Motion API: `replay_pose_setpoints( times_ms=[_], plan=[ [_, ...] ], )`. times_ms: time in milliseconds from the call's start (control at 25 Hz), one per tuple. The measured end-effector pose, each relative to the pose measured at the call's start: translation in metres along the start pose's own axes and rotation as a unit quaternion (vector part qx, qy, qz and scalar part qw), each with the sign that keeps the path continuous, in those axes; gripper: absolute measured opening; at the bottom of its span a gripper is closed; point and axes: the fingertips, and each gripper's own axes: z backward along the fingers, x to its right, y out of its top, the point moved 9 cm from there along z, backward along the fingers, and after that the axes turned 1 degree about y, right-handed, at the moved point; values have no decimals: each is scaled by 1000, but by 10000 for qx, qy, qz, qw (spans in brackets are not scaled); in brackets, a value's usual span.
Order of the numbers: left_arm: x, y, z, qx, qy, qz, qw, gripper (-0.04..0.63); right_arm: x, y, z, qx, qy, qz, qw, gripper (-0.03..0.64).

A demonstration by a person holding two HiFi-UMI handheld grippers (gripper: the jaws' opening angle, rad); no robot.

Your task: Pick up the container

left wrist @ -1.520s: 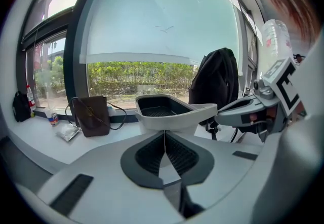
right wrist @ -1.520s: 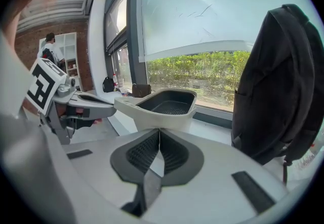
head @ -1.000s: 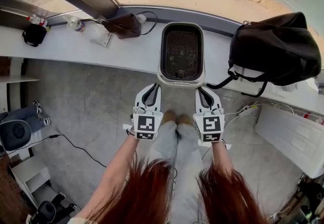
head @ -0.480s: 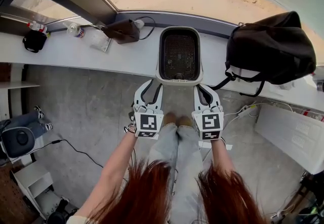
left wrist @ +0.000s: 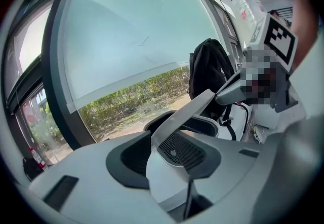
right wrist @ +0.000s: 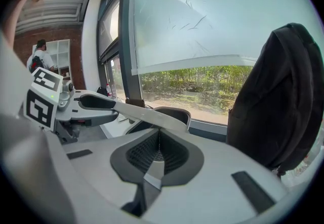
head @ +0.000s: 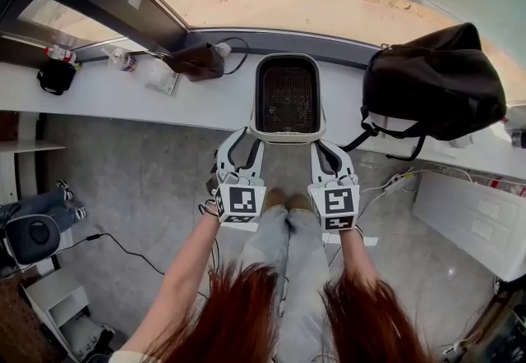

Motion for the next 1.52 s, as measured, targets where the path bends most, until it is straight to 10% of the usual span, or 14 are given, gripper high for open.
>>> replay_pose_setpoints(
  times_ms=[920,1520],
  plan=[
    [-15,30,-29,249,-23,-658,9975,149,16,14,5,229,-164,-382,9989,26],
    [-25,38,-37,193,-82,-606,9979,137,27,31,-2,292,-297,422,9982,28]
  ],
)
